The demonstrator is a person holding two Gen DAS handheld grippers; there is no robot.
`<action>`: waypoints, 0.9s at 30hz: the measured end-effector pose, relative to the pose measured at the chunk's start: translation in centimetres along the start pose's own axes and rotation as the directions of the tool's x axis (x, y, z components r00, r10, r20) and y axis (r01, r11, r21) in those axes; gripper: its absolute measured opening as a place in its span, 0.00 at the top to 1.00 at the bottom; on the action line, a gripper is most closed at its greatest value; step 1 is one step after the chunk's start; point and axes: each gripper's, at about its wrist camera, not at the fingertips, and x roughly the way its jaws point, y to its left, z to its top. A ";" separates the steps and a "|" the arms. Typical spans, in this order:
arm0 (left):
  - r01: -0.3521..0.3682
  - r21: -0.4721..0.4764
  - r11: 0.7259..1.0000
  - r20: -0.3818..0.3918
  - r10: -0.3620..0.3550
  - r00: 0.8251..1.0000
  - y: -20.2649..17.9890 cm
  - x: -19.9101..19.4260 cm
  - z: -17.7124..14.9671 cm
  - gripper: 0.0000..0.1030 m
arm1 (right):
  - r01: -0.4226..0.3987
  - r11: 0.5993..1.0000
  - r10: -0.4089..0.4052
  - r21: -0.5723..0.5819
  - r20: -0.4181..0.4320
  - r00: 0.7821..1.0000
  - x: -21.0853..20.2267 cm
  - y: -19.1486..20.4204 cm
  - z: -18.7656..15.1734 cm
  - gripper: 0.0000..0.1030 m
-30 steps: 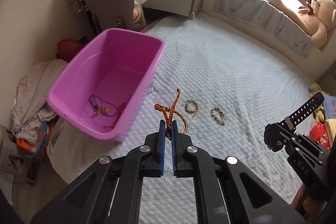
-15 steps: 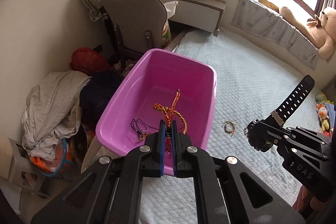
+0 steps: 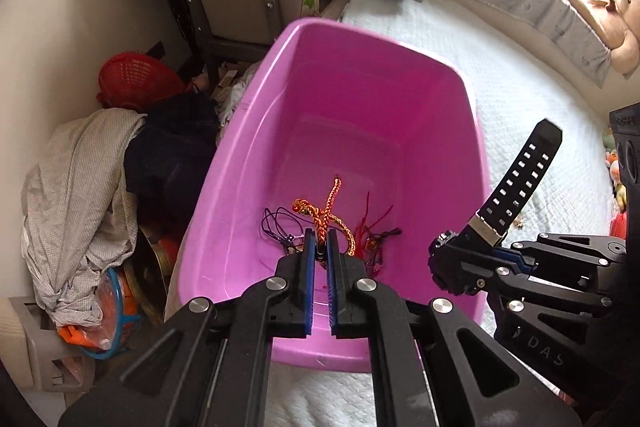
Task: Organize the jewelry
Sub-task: 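Carry the orange bracelet with the left gripper while the right carries the watch over the tub, then open both grippers over the pink tub to drop the bracelet and watch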
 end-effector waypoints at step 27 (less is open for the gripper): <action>-0.075 -0.025 0.997 -0.082 0.072 0.994 1.7 3.8 1.1 0.23 | 0.107 0.992 -0.099 0.069 -0.100 0.990 2.6 -1.4 0.3 0.49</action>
